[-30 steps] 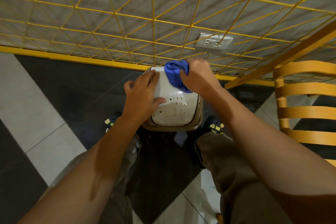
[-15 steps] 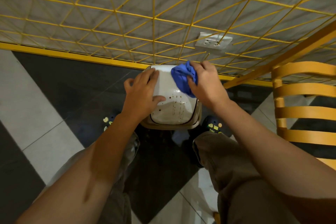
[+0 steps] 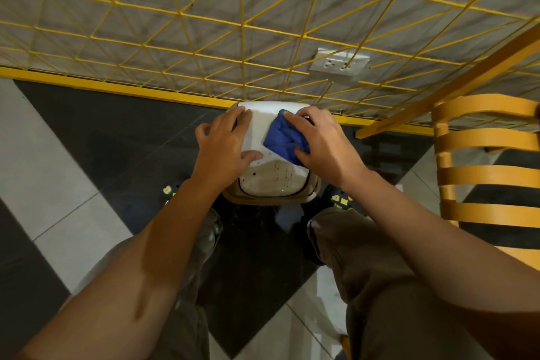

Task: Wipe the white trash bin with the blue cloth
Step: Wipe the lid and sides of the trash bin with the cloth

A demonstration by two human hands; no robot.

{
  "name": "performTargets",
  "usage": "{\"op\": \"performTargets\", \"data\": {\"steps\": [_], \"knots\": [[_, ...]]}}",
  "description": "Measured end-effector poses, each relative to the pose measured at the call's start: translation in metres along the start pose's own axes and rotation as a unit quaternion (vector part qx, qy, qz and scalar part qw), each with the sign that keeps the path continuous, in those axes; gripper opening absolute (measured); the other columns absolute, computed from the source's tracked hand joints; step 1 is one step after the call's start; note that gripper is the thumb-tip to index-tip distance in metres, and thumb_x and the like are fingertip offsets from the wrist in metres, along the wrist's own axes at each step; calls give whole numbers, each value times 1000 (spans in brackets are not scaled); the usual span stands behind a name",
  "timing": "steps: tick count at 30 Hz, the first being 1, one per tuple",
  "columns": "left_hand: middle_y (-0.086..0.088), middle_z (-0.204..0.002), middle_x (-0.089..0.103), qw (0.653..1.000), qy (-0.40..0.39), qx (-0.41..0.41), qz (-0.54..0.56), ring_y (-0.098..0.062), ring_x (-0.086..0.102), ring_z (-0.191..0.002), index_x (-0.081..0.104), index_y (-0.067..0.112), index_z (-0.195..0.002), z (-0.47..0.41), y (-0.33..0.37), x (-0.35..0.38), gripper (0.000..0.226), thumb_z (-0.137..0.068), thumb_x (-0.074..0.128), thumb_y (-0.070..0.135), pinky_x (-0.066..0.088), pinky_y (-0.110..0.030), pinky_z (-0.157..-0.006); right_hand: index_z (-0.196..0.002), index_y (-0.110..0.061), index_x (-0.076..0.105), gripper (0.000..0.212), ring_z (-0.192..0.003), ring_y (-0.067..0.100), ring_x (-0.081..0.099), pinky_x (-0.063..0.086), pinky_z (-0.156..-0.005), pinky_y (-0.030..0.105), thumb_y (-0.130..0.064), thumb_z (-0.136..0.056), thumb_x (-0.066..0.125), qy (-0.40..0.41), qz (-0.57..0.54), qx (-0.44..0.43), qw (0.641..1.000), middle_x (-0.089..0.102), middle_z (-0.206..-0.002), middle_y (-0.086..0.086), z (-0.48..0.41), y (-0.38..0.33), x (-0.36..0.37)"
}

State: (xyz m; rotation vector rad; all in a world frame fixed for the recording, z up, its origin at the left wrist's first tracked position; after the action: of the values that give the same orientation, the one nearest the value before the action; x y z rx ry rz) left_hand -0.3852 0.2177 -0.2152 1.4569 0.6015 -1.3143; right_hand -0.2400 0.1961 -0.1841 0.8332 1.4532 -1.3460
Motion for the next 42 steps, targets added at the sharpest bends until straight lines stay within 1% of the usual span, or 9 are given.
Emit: {"op": "performTargets", "data": {"steps": [3,5,13,17,20,26,32,38,42], "knots": [[-4,-151,26,1000,8,1,0,-23,26,-136,30,13,-142,1,0,-1,76,-81,64,41,19,-42,-100,-127,-5,55,57,-95,40,56,50,-80,47,-14,-72,66,-7,-2,-26,1000,59,-113,19,16,-12,10],[-4,-151,25,1000,7,4,-8,-22,26,-136,29,13,-143,1,0,0,75,-82,63,40,19,-42,-100,-124,-4,58,61,-91,41,59,52,-76,47,-12,-65,71,-21,-2,-52,998,62,-109,19,25,-14,17],[-6,-151,26,1000,6,2,-2,-25,28,-135,31,12,-142,0,0,1,76,-81,64,43,20,-43,-99,-124,-6,58,55,-94,38,57,50,-76,47,-10,-70,70,-1,2,-44,999,60,-110,17,15,-4,6],[-4,-152,22,1000,0,3,-8,-23,24,-136,28,13,-143,0,2,1,78,-81,63,43,18,-41,-101,-121,-8,60,60,-93,38,60,49,-76,43,-13,-64,79,-45,11,-80,996,62,-109,16,32,-10,19],[-3,-152,22,1000,-2,0,-12,-22,23,-137,27,14,-143,0,2,1,77,-81,62,44,17,-41,-101,-119,-8,62,58,-92,37,60,50,-75,43,-12,-64,79,-69,28,-116,990,63,-109,16,31,-12,17],[-3,-153,20,1000,-4,-1,-7,-22,21,-137,25,14,-144,0,2,-1,78,-82,62,42,15,-40,-103,-125,-11,58,58,-97,35,56,49,-79,45,-15,-70,75,-37,10,-81,996,60,-111,13,21,-3,9],[-3,-153,21,1000,0,-2,-6,-21,22,-138,26,14,-144,0,3,-1,78,-81,63,43,15,-41,-103,-115,-11,65,51,-85,32,60,51,-69,39,-20,-66,70,-109,39,-152,982,64,-103,11,41,-15,31],[-2,-152,20,1000,-3,-1,-5,-20,22,-137,25,15,-144,-1,2,-2,77,-82,63,41,14,-39,-103,-124,-14,58,58,-99,33,56,48,-83,44,-16,-69,75,-35,-17,-76,996,59,-112,11,24,-1,14],[-3,-152,23,1000,3,-2,1,-22,24,-136,27,14,-143,0,2,-2,78,-81,64,41,16,-40,-102,-123,-14,60,56,-99,33,57,48,-83,42,-16,-69,76,-56,-7,-89,994,60,-112,12,34,-6,22]]}}
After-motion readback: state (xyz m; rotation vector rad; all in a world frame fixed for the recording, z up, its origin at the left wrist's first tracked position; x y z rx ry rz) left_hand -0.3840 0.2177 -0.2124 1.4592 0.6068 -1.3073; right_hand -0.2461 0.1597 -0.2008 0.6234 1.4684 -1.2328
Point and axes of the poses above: each hand's wrist, its own z-axis away from the middle knuckle, its own x-axis out of the palm, y = z × x, the point moved 8 cm from there along -z, towards the middle knuckle
